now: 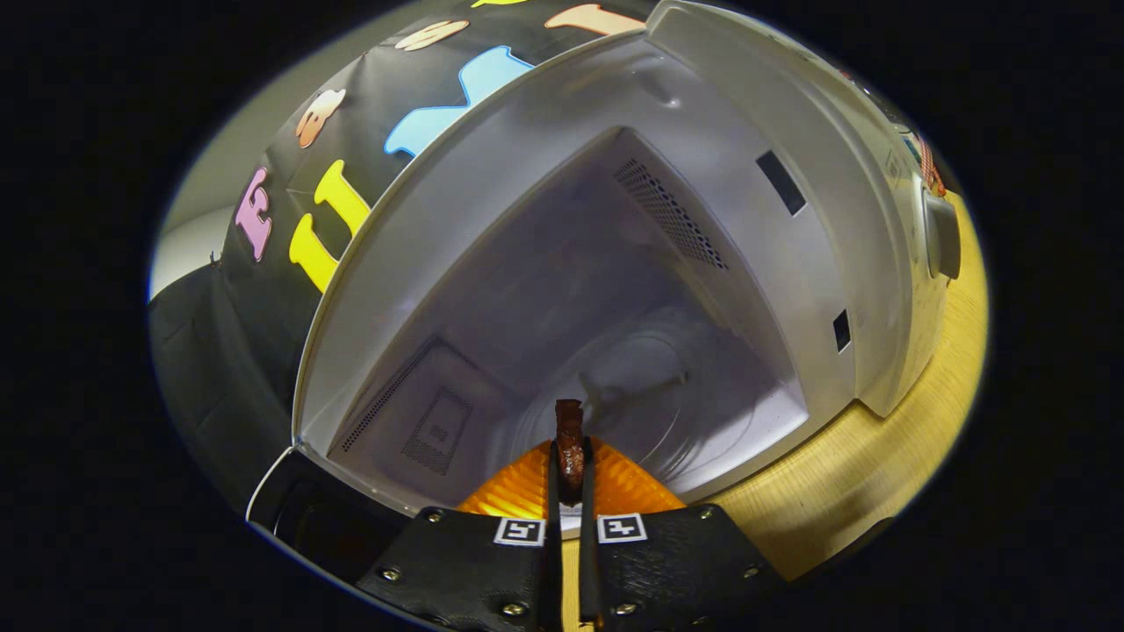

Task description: Open the microwave, put the food inside, and close the microwave door.

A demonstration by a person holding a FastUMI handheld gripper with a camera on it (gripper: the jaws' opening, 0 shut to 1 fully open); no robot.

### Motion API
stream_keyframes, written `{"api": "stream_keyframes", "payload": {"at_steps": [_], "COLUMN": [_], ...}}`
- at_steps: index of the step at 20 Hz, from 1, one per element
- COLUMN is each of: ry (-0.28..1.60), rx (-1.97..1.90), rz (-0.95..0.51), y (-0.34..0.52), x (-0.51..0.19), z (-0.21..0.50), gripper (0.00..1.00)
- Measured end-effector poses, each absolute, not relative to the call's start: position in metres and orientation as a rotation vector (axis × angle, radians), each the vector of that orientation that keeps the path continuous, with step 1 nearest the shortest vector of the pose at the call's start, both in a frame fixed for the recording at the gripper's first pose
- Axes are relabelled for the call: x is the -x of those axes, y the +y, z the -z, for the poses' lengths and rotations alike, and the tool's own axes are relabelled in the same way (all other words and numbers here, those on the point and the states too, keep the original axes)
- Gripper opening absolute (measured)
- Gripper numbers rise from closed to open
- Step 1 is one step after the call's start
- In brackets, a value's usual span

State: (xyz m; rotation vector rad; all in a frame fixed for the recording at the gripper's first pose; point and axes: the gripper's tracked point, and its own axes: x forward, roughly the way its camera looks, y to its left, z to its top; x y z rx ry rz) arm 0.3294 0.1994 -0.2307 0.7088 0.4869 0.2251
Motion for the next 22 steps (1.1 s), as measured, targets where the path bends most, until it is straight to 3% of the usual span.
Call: {"api": "stream_keyframes", "payload": {"at_steps": [1, 4, 6, 8, 15, 22], "ry": [0.491, 0.49, 0.459, 0.412, 0.371, 0.278], "rx": [-0.661, -0.537, -0.451, -0.324, -0.116, -0.1], "rz": [-0.204, -0.16, -0.145, -0.113, -0.224, -0.286], "y": [0.196, 0.184, 0.18, 0.173, 0.185, 0.186], "x": [-0.327, -0.328, -0.333, -0.337, -0.293, -0.233], "z": [0.234, 0.242, 0.235, 0.228, 0.199, 0.126], "gripper": [0.11, 0.36, 0.75, 0.98, 0.98, 0.98]}}
